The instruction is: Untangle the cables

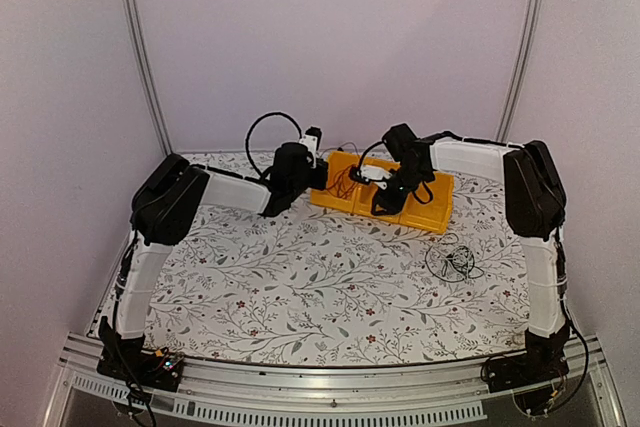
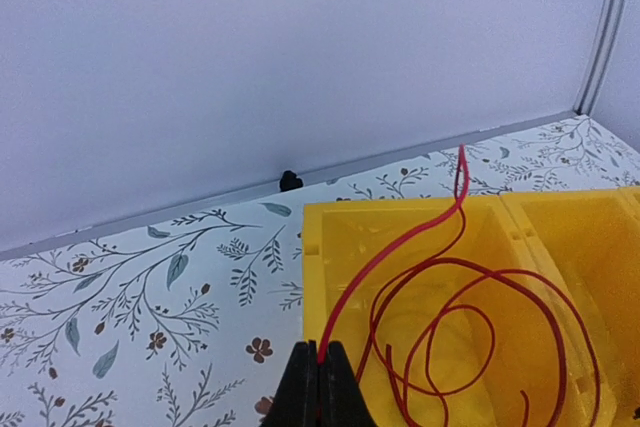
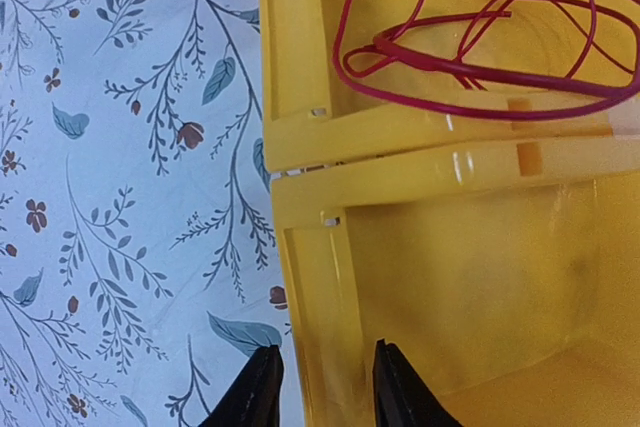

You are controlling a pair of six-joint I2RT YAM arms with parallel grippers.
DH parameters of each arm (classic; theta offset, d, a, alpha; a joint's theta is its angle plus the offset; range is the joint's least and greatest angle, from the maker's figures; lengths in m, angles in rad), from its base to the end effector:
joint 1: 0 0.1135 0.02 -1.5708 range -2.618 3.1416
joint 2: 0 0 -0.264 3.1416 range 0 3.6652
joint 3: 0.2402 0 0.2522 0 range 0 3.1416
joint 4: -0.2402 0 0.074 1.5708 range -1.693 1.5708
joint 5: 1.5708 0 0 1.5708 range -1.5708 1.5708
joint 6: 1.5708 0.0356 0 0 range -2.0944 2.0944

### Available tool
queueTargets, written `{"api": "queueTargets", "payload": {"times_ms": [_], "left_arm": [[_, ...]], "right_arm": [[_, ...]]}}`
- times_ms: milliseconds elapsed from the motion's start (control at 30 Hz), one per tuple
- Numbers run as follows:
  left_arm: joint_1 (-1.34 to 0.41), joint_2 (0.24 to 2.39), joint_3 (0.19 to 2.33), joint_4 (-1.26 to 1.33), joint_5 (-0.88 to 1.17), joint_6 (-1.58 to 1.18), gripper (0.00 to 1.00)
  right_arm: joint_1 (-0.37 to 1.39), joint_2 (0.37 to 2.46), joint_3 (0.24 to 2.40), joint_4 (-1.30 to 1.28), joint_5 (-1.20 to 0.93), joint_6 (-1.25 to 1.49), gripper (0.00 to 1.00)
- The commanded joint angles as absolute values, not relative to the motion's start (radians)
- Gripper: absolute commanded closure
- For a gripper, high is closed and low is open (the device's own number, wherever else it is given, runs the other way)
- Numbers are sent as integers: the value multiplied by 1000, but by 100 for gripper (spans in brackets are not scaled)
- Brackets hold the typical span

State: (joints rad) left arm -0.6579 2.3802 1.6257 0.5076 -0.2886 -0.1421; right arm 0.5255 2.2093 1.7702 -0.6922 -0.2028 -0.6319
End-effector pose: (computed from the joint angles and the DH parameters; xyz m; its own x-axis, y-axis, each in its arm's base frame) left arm 0.4299 -0.3194 0.1452 -0.2435 0.0166 -0.9698 0.3367 0.9391 -0.0685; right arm 0.4038 0.2424 0.1771 -0.2977 -0.8414 -0.4510 -0.9187 0.3809 -0.1043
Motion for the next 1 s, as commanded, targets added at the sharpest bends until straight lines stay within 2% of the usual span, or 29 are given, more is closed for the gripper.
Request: {"api": "queueTargets", "payload": {"times_ms": [0, 333, 433, 500, 733, 833, 967], "left_arm": [[-688, 2329, 1583, 575, -272, -32, 100], [-736, 2318, 1548, 533, -316, 4, 99], [-735, 2305, 1553, 504, -312, -37, 79], [-734, 2286, 1555, 468, -328, -57, 70], [-728, 2143, 1508, 342, -306, -79, 48], [-726, 2072, 1493, 212, -265, -109, 43], [-728, 1916, 1369, 116, -166, -162, 39]], "right_arm": [[532, 2119, 1839, -698, -270, -592, 61], [523, 2121, 1941, -627, -252, -565, 62], [521, 2148, 1996, -623, -232, -570, 63], [518, 2166, 2024, -625, -232, -572, 64], [502, 2126, 1999, -627, -241, -581, 64], [488, 2077, 1941, -633, -244, -590, 64], [448, 1971, 1847, -640, -245, -594, 62]]}}
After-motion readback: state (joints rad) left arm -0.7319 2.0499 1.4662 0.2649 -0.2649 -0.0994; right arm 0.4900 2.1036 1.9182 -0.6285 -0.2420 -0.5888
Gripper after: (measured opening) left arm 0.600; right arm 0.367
